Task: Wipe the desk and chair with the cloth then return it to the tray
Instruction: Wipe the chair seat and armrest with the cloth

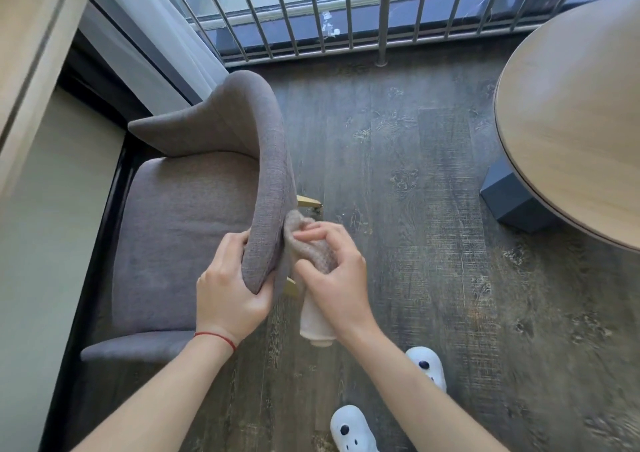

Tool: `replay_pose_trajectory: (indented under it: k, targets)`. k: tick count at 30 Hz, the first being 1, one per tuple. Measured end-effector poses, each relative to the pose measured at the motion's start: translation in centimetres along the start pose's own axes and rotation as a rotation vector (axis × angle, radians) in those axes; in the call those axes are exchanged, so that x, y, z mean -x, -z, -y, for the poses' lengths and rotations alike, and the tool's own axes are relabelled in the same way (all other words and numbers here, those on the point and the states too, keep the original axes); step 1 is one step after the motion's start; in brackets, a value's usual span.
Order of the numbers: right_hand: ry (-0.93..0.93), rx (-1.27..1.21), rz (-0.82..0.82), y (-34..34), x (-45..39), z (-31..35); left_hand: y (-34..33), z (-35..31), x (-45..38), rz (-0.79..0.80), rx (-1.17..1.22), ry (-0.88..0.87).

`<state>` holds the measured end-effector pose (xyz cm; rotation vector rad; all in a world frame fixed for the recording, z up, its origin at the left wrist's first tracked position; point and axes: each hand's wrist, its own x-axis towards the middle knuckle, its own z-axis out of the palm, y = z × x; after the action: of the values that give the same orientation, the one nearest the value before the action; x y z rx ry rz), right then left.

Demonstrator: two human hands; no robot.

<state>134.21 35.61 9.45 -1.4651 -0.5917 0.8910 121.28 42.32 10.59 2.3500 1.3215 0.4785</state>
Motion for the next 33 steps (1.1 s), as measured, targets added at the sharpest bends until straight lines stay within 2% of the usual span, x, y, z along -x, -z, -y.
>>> replay_pose_trajectory:
  k: [3,7,11,14,16,18,19,21,23,27,30,31,33]
  targets:
    - [0.078,0.020,0.010,-0.5,-0.8,0.4,0.0,-0.1,0.0,0.003,0.000,0.019]
    - [0.035,0.142,0.081,-0.6,-0.4,0.3,0.0,-0.1,0.0,-0.007,0.001,0.020]
    - [0.106,0.068,-0.088,-0.2,-4.9,2.0,-0.2,0.2,0.0,-0.004,-0.016,0.007]
    - [0.172,0.034,-0.084,-1.9,-8.3,3.0,-0.2,0.4,0.0,0.000,-0.024,0.008]
    - [0.085,0.063,-0.066,-2.7,-8.9,2.0,-0.2,0.4,0.0,-0.001,-0.025,-0.001]
    - [-0.101,0.082,-0.054,-2.1,-8.6,0.9,-0.2,0.4,0.0,-0.005,-0.022,-0.004]
    - [-0.108,0.084,-0.081,-1.5,-7.9,0.5,-0.2,0.5,0.1,-0.006,-0.020,-0.006]
    - [0.055,0.063,-0.148,-1.0,-6.1,0.6,-0.2,0.6,0.1,-0.008,-0.020,-0.010]
    - [0.170,0.040,-0.125,-1.7,-4.7,1.1,-0.3,0.7,-0.1,-0.004,-0.011,0.001]
    - [0.017,0.039,-0.134,-2.0,-2.3,1.6,-0.2,0.6,0.2,0.002,0.005,0.020]
    - [0.215,0.094,-0.120,-1.8,-1.1,2.0,-0.1,0.5,0.1,0.025,0.023,0.018]
    - [0.215,0.109,-0.090,-2.0,-1.1,1.9,-0.1,0.5,0.1,0.030,0.031,0.025]
    - [0.073,0.136,-0.041,-1.6,-1.9,1.6,-0.1,0.4,0.1,0.020,0.013,0.018]
